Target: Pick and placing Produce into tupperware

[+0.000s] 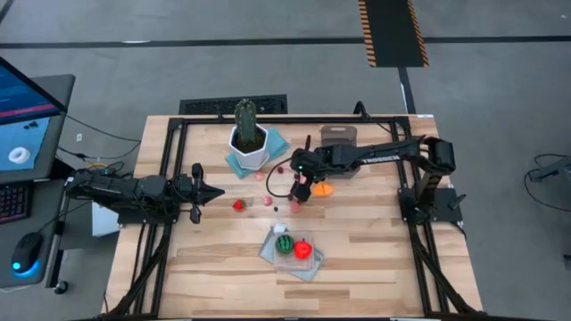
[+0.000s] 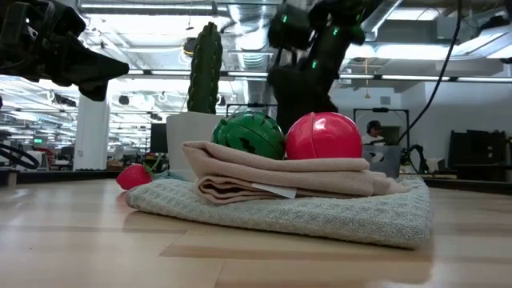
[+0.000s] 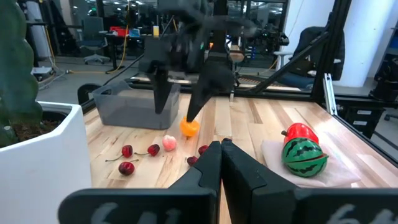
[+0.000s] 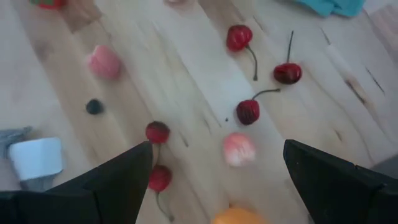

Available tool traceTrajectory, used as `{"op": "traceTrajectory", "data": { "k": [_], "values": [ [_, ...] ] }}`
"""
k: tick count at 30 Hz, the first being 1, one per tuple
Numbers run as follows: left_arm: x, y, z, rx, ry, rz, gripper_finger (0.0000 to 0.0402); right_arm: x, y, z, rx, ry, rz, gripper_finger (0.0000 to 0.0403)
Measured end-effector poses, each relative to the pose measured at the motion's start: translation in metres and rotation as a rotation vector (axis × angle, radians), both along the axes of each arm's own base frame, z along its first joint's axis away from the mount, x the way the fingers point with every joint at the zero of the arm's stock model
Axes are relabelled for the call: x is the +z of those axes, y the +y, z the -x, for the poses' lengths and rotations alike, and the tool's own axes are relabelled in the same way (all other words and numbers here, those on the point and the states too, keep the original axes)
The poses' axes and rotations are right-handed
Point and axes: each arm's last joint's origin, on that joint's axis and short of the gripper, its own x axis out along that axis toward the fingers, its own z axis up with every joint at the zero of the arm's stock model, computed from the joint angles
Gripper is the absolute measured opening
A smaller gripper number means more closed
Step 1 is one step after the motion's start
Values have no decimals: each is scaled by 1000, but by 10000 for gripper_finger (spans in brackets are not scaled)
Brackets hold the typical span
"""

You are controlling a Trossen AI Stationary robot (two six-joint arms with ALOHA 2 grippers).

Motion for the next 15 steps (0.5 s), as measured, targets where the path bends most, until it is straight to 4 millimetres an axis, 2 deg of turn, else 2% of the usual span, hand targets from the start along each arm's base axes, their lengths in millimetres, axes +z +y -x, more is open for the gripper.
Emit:
{"op": "traceTrajectory", "data": {
  "k": [7, 15],
  "values": [
    [0, 0, 0, 0, -1, 0, 0, -36, -5, -6, 44, 110, -2, 384],
    [0, 0, 0, 1, 0, 0, 0, -50, -7, -9, 49, 160, 7, 384]
  ]
}}
